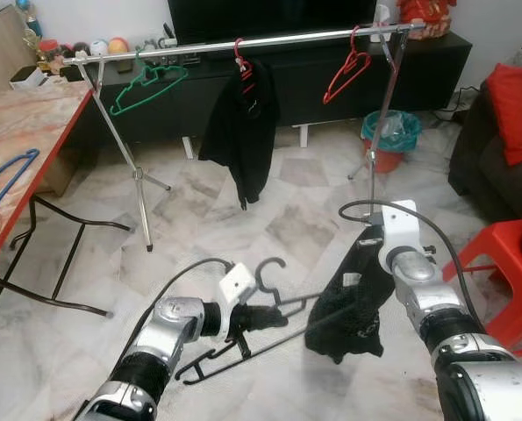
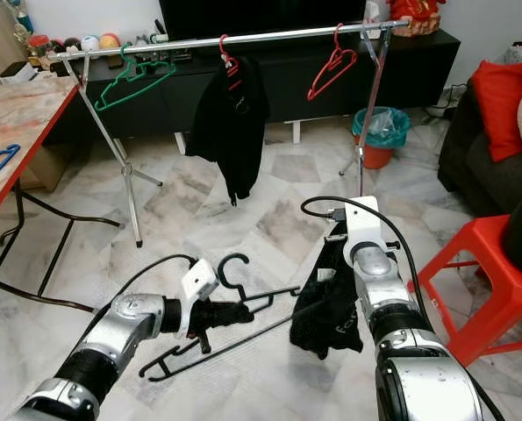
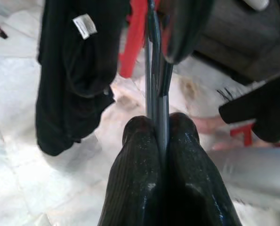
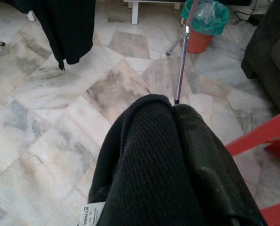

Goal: Hang hanger

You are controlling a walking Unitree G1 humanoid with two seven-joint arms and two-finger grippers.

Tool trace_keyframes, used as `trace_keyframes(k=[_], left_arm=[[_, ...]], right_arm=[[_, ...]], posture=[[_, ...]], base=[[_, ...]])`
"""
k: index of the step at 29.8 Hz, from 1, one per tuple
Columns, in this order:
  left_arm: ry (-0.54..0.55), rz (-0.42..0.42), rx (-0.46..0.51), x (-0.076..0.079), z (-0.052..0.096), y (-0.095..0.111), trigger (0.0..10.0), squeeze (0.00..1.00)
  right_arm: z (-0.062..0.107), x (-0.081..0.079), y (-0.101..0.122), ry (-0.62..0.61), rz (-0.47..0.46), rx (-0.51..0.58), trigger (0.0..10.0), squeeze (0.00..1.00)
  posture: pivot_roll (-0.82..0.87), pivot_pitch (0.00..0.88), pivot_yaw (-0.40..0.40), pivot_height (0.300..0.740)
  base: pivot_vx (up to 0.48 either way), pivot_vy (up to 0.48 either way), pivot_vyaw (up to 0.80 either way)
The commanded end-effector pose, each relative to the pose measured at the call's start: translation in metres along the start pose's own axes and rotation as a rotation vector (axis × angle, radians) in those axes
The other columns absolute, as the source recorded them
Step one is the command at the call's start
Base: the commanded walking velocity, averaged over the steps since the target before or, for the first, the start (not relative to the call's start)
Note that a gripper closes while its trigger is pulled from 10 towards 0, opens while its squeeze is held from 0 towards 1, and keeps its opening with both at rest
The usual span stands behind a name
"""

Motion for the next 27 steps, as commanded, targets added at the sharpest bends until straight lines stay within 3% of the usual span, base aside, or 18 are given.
trace_keyframes(k=[1, 10, 16, 27], left_arm=[[-0.019, -0.004, -0.012, 0.001, 0.004, 0.001, 10.0, 0.00], [0.102, -0.042, 0.003, -0.014, 0.003, 0.012, 10.0, 0.00], [0.156, -0.037, 0.018, -0.019, 0.000, 0.018, 10.0, 0.00], [0.313, -0.030, 0.076, -0.036, -0.002, 0.030, 10.0, 0.00]], right_arm=[[-0.001, -0.009, 0.026, 0.019, -0.012, 0.067, 10.0, 0.00], [0.005, -0.034, 0.045, 0.094, 0.019, 0.111, 10.0, 0.00], [0.010, -0.043, 0.039, 0.114, 0.016, 0.084, 10.0, 0.00], [0.017, -0.045, 0.035, 0.124, 0.025, 0.068, 10.0, 0.00]], posture=[[-0.05, 0.000, 0.069, 0.740], [-0.06, 0.000, 0.070, 0.740], [-0.06, 0.000, 0.069, 0.740], [-0.06, 0.001, 0.069, 0.740]], base=[[0.000, 0.000, 0.00], [0.000, 0.000, 0.00], [0.000, 0.000, 0.00], [0.000, 0.000, 0.00]])
Point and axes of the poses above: a point about 5 cm out from each wrist's last joint towards the gripper, its own z axis pointing back from the gripper into the wrist, its own y axis along the axis of the wrist's last joint, x = y × z, the point moved 4 cm from there along -z, pointing out of the wrist towards the gripper, and after that the axes turned 9 degrees about -z, right-handed, at the moved point
